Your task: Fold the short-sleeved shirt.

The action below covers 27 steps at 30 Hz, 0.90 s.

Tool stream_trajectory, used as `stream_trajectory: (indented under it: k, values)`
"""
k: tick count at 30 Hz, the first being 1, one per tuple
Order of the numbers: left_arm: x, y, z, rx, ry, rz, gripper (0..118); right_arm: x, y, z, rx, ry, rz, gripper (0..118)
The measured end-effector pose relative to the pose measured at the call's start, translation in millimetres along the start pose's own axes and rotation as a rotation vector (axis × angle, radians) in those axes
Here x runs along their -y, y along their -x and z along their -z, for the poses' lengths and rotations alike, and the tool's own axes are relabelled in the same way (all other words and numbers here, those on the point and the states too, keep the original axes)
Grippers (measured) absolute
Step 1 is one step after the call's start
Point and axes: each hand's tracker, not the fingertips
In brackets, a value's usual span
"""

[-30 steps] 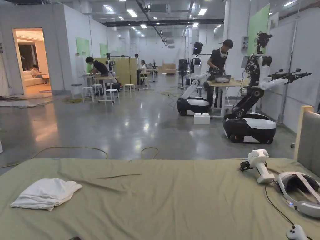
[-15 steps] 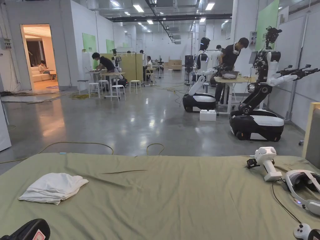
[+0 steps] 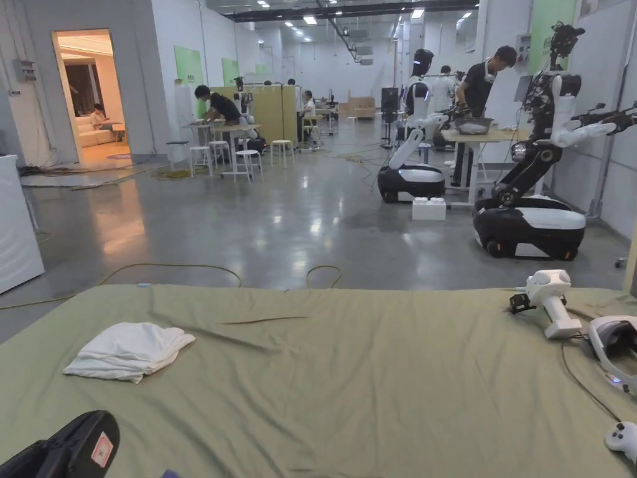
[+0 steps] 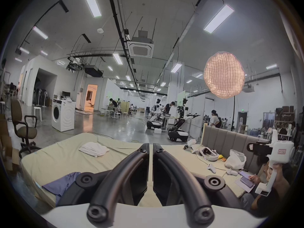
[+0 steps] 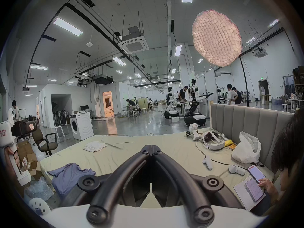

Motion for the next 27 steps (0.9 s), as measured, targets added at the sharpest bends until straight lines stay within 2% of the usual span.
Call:
stream_trajectory:
  k: [3,8,9,10,11,12,14,22,27]
  values:
    - [5,16,0,-0.045,0.022,-0.011,5,4,0,4,-0.002,0.010,-0.009,0]
    - [19,60,9,-0.205,0.202,0.064,5,21,3,18,-0.028,0.079,-0.001,0]
    - [28,74,16,-0.219,0.247,0.054,9,25,3,22,-0.031,0.098,0.003,0]
    - [39,88,23,-0.246,0.319,0.030,22,29,4,26,-0.035,0.120,0.011,0]
    - [53,103,32,-0.263,0.390,0.004,51,34,5,30,-0.040,0.140,0.019,0]
    - [70,120,44,-0.271,0.450,-0.033,75,38,7,34,-0.043,0.153,0.025,0]
    - [110,153,66,-0.276,0.548,-0.116,102,45,9,42,-0.051,0.185,0.039,0]
    - [251,256,168,-0.376,0.829,-0.205,103,73,7,70,-0.010,0.344,0.030,0]
    - [306,284,193,-0.457,0.994,-0.232,91,89,1,79,0.044,0.425,0.005,0]
